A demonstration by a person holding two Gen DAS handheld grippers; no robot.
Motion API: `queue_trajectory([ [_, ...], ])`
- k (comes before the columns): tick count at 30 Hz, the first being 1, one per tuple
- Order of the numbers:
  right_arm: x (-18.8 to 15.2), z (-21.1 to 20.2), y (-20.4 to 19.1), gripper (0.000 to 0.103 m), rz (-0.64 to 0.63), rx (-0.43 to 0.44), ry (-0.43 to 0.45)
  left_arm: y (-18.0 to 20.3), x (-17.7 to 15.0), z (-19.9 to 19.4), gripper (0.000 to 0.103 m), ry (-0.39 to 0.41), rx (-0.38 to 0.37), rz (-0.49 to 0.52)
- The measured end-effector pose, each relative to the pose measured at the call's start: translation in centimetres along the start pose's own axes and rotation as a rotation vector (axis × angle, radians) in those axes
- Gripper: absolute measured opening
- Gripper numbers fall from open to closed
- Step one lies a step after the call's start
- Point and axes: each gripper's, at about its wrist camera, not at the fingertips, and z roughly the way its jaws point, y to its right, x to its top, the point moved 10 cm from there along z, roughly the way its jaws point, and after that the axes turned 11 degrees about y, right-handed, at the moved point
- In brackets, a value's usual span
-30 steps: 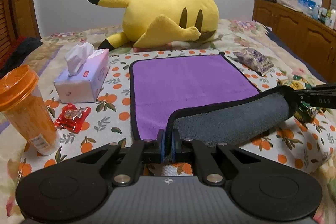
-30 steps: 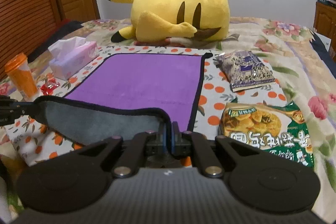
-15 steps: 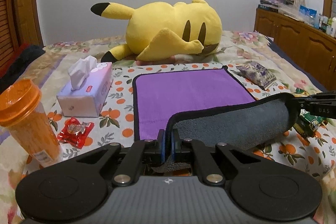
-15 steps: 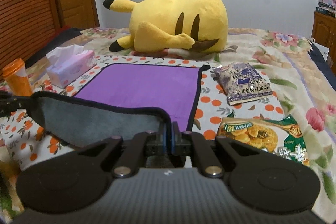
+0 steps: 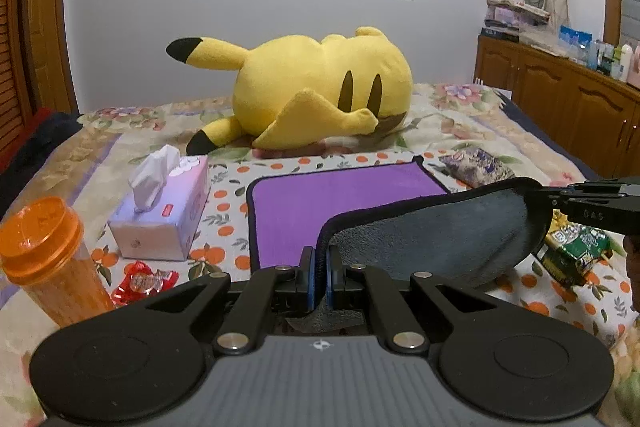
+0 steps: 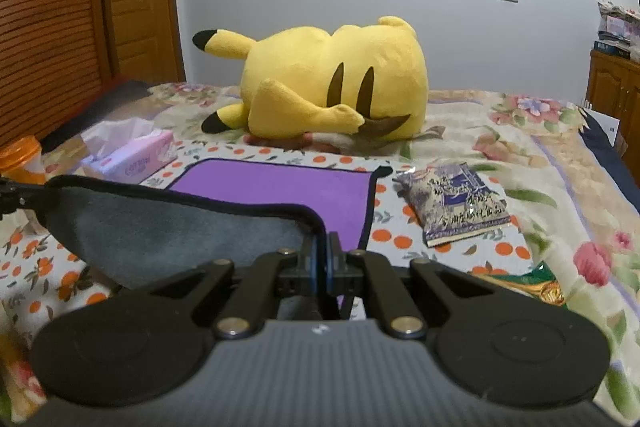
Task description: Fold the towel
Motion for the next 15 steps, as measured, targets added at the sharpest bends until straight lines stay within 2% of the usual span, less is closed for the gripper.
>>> queue_trajectory([
  [7,0.5,0.5,0.3,0.005,-0.013,-0.002,0.022,-0.5,1.3,0.6,0.006,0.034,-0.001,-0.032],
  [15,1.0,1.2,0.1,0.005,-0.053,-0.015,0.043,-0.7,1.9,1.6,0.006,0.048,-0.002,-0.009],
])
